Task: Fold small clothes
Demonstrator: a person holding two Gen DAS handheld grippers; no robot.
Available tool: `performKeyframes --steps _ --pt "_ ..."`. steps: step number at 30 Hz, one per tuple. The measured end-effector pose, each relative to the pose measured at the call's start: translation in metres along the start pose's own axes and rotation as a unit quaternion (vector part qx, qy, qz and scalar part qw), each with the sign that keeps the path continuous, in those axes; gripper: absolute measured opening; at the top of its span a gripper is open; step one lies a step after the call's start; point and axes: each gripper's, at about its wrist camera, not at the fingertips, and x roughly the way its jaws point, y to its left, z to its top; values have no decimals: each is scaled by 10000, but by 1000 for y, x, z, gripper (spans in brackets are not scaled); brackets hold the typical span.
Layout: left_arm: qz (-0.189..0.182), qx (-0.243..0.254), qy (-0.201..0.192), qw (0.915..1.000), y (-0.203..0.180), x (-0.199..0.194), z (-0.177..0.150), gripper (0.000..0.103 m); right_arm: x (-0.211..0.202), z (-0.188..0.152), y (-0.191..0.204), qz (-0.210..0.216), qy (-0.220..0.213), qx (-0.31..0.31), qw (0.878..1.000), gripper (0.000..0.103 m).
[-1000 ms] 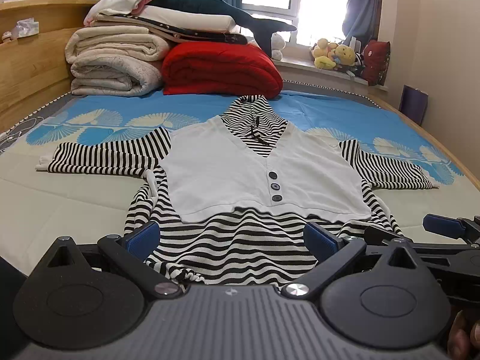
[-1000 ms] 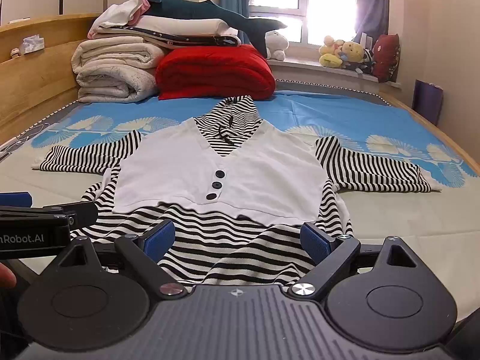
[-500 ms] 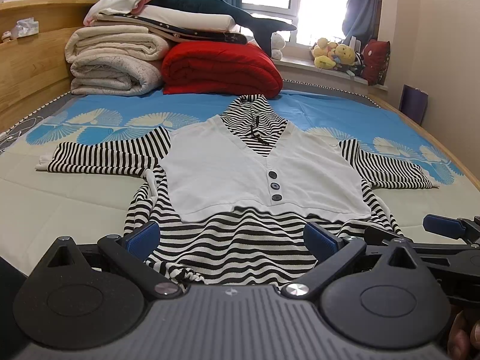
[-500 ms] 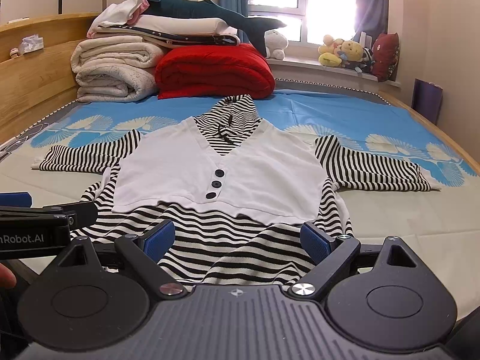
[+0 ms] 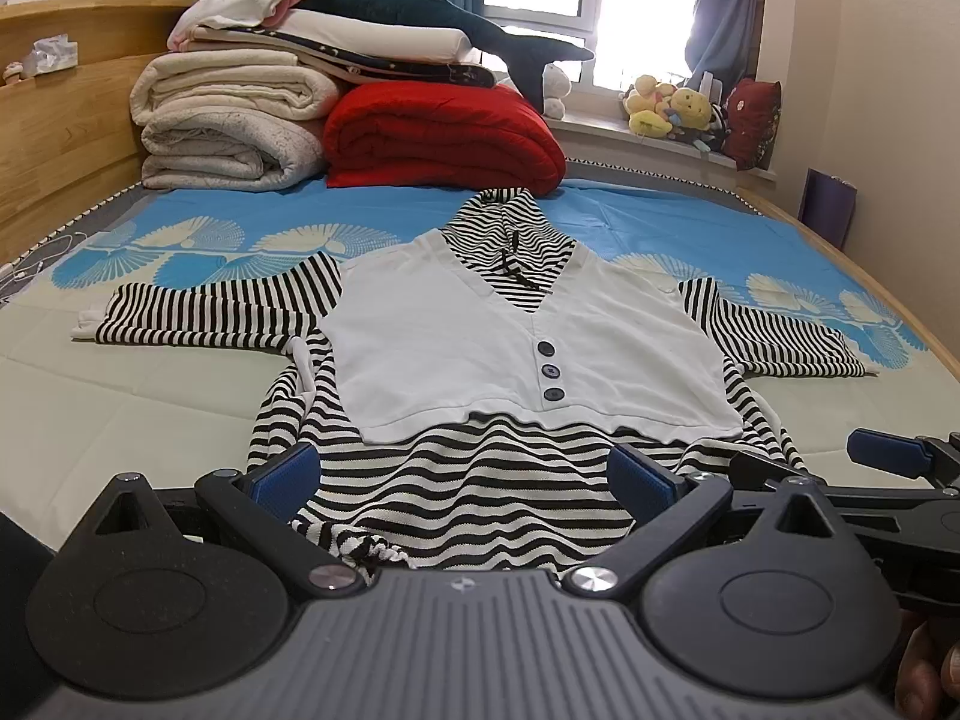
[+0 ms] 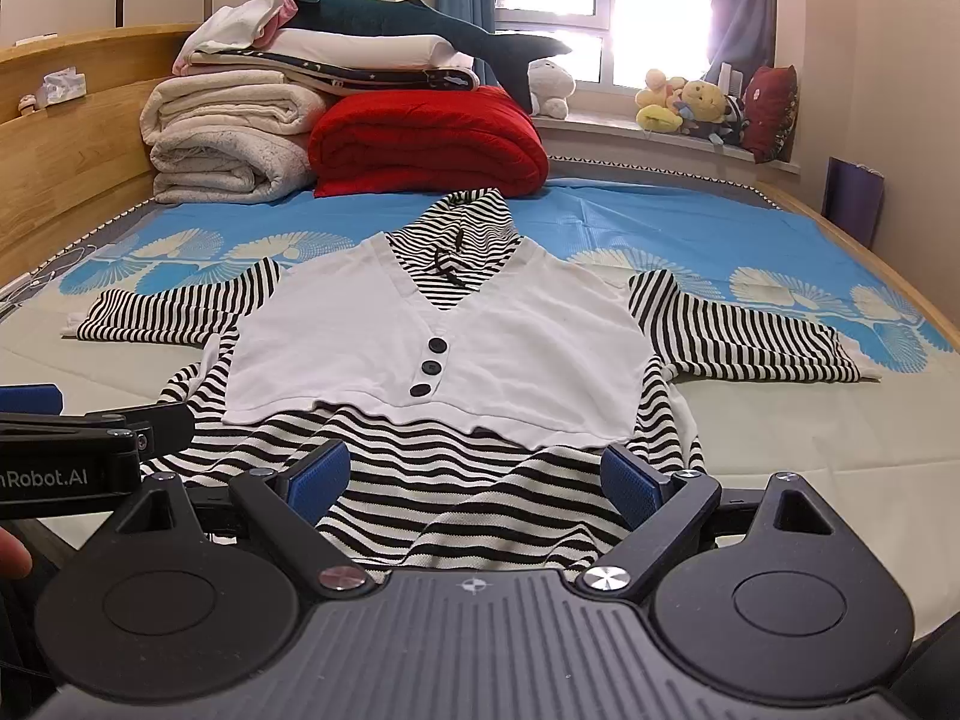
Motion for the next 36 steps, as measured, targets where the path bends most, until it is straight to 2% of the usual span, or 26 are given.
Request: performKeyframes --steps 6,10,12,14,15,16,18,19,21,22,24,25,27,29,31,33,35,36 --pt "31 48 11 10000 0 2 2 102 -3 2 -1 -32 -115 2 9999 90" --pt "206 14 166 9996 15 13 16 102 -4 9 -18 -281 -326 154 9990 75" --pt "433 58 374 9983 30 28 28 102 4 14 -37 -426 -226 467 9977 71" --pt "653 63 640 9958 47 49 39 102 19 20 -61 -545 77 812 9952 71" --pt "948 320 747 9922 54 54 46 102 27 24 -73 -612 250 943 9933 71" --pt "1099 361 886 9893 63 63 51 102 37 28 -86 -667 439 1007 9917 72" --pt "1011 41 1208 9875 86 87 55 101 57 33 -102 -681 839 980 9893 72" --pt "984 -82 1480 9841 96 99 54 97 68 32 -111 -652 1062 997 9872 73" --pt "914 -314 1727 9802 116 117 51 91 88 23 -124 -759 1417 1028 9816 74" --pt "758 -597 1983 9754 124 130 42 87 96 17 -129 -849 1565 1057 9783 74" --pt "667 -1073 2325 9643 134 142 28 83 112 5 -140 -884 1913 1506 9659 74" --pt "658 -1187 2292 9639 137 143 26 83 118 -2 -145 -886 2002 1749 9599 74" --pt "590 -1259 2487 9586 135 147 19 83 129 -13 -149 -954 2234 1948 9503 74" --pt "744 -1111 2561 9574 132 153 14 83 138 -25 -151 -951 2464 2122 9409 73" --pt "850 -1108 2758 9510 130 161 7 83 142 -30 -148 -1009 2581 2139 9367 72" --pt "758 -1317 2954 9432 133 168 -1 73 142 -34 -144 -1060 2598 1975 9393 59" --pt "604 -1426 3027 9404 134 167 -5 46 142 -35 -142 -908 2553 1936 9429 23" --pt "535 -1366 2983 9431 131 166 -5 37 141 -34 -142 -817 2513 1968 9442 15"
